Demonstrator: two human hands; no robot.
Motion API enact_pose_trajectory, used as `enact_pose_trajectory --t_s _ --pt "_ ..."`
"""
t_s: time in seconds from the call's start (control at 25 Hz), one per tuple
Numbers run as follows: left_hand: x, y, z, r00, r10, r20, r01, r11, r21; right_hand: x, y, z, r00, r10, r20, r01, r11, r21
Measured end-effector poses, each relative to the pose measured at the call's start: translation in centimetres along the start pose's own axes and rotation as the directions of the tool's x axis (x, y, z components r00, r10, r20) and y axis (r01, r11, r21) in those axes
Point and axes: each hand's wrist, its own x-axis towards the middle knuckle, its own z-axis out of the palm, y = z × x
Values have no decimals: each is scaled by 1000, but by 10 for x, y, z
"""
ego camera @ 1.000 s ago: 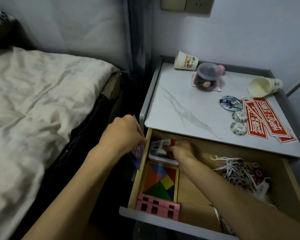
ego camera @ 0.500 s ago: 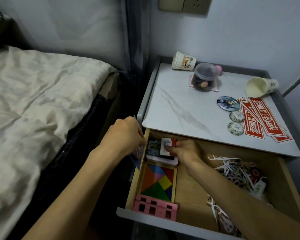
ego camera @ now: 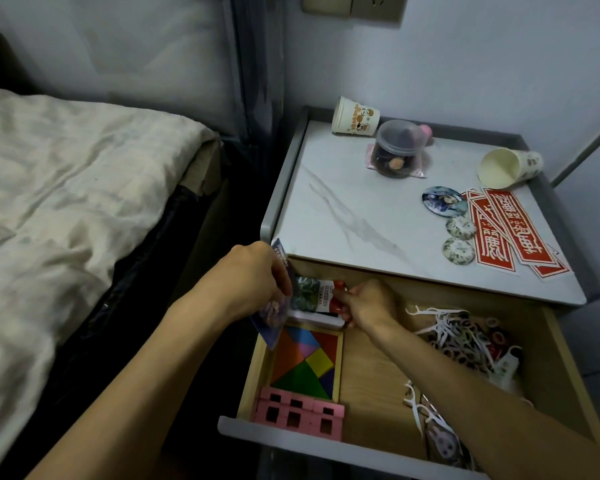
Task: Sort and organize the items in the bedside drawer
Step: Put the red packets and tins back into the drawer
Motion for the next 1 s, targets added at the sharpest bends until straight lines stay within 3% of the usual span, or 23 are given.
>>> enact_pose_trajectory --t_s 0.24,0.36,0.44,0.56,0.72,0.84,1.0 --pt "-2 6 6 999 21 44 -18 997 -71 -12 2 -16 989 -139 -52 135 988 -76" --pt "-4 11 12 995 21 102 -1 982 -191 -51 -10 -33 947 -303 106 293 951 104" --pt "-1 13 20 992 28 121 2 971 -238 -72 -13 -43 914 -341 219 291 929 229" --pt "5 7 33 999 -21 50 33 968 -250 -78 -2 -54 923 -270 275 201 947 252" --pt "9 0 44 984 -146 -100 154 985 80 -72 30 -57 950 -49 308 13 993 119" --pt "13 2 52 983 -173 -60 178 980 93 -66 39 -37 941 41 336 -82 991 109" --pt "14 4 57 982 -136 -133 150 984 101 -64 36 -12 924 73 374 -115 989 90"
